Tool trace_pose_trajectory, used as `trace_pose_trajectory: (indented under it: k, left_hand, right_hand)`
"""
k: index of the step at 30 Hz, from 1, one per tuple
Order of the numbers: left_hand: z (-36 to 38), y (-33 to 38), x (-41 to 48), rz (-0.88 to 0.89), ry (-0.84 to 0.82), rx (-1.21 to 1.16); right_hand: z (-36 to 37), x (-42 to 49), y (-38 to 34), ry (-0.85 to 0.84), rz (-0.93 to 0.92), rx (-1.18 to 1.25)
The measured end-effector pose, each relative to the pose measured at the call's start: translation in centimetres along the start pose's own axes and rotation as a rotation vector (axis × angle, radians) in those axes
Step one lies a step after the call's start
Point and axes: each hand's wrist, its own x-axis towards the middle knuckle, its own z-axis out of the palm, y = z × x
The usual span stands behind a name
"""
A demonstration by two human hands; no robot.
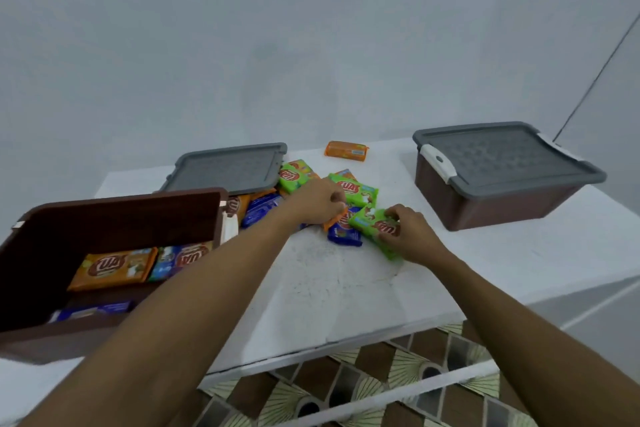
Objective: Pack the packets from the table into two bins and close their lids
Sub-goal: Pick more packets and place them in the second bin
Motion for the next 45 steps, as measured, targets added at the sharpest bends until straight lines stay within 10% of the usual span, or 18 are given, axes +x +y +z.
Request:
trace_pose_trajectory:
  k: [9,16,25,34,45]
  left_hand:
    - [1.7,-0.3,6.4,-0.057,0.132,0.08]
    - [3.2,0.3,9.1,-0.086,-0.081,0.47]
    - [-3.1,0.3,7.3,-0.083,-0.156,0.226]
    - [-14.1,-4.6,-7.1,-0.149,-0.181,-0.282]
    - [-18.3,-17.6,-21.7,-0.305,-0.262,-0.182]
  right_hand:
    - [-2.3,1.4,1.7,-0.212,0.051,0.284]
    - [-3.0,1.9,3.2,-0.232,0.082,0.425]
    - [-3.5,1.3,1.0,-0.213,0.113,0.471]
    - [-2.8,0.7,-9.3,-0.302,0.017,0.626]
    - [0.2,-0.2,-28.4,-0.433,-0.346,0.454]
